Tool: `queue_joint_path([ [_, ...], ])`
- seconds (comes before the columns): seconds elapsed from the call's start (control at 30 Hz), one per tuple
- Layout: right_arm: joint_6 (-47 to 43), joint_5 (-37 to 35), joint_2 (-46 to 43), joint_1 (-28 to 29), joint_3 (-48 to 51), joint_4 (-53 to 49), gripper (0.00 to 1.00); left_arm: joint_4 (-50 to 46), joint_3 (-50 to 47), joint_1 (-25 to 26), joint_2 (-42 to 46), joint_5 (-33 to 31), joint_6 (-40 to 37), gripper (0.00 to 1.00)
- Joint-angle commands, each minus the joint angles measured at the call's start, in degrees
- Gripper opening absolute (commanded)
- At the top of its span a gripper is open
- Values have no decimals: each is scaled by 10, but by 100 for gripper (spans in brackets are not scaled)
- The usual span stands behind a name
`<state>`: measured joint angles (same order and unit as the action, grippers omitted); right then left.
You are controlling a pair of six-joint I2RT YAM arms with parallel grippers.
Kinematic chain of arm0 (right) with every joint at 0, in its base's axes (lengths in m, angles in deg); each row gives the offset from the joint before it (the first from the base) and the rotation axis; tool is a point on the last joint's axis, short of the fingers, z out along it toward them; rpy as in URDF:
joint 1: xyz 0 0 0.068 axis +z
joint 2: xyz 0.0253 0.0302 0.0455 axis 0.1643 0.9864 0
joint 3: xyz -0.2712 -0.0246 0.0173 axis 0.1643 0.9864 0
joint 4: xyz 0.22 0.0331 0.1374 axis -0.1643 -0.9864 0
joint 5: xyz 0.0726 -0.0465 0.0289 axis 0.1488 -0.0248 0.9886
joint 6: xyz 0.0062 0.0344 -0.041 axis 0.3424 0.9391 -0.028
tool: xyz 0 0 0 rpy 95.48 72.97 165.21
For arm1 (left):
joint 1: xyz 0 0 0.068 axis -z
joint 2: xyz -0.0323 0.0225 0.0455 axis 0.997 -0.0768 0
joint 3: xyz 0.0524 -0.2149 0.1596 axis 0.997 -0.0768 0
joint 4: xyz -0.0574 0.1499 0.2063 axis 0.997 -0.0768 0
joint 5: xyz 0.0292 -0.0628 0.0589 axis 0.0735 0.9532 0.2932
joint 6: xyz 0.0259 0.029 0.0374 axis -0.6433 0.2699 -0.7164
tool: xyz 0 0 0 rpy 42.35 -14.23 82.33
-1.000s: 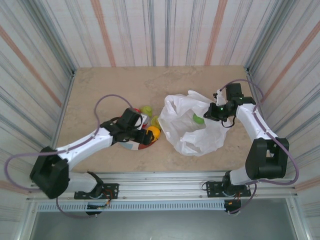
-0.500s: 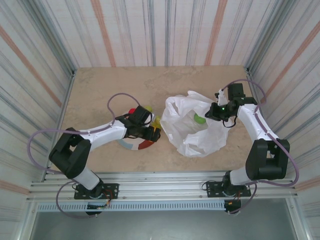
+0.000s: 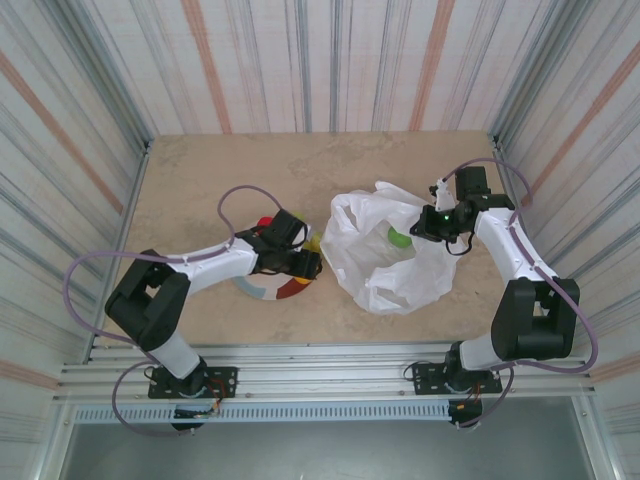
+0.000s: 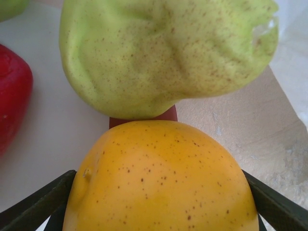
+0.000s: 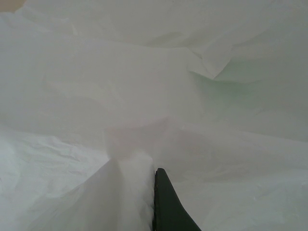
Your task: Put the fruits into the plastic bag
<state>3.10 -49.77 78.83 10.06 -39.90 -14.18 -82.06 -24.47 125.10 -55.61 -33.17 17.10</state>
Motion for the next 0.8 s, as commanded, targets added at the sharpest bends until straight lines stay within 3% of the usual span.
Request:
queue_joint_path([
  [0.0, -7, -2, 2, -5, -6, -8, 0, -2, -18, 3, 37, -10, 6, 75],
  [0.3, 9, 24, 2, -4, 2, 8, 0, 7, -80, 8, 176, 1, -16, 70],
  [0.43, 16, 34, 3, -4, 1, 16, 0, 48, -101, 54, 230, 19, -47, 69],
  [0.77, 18, 31, 7, 7, -7, 10, 0, 119, -54, 151, 167, 32, -69, 67],
])
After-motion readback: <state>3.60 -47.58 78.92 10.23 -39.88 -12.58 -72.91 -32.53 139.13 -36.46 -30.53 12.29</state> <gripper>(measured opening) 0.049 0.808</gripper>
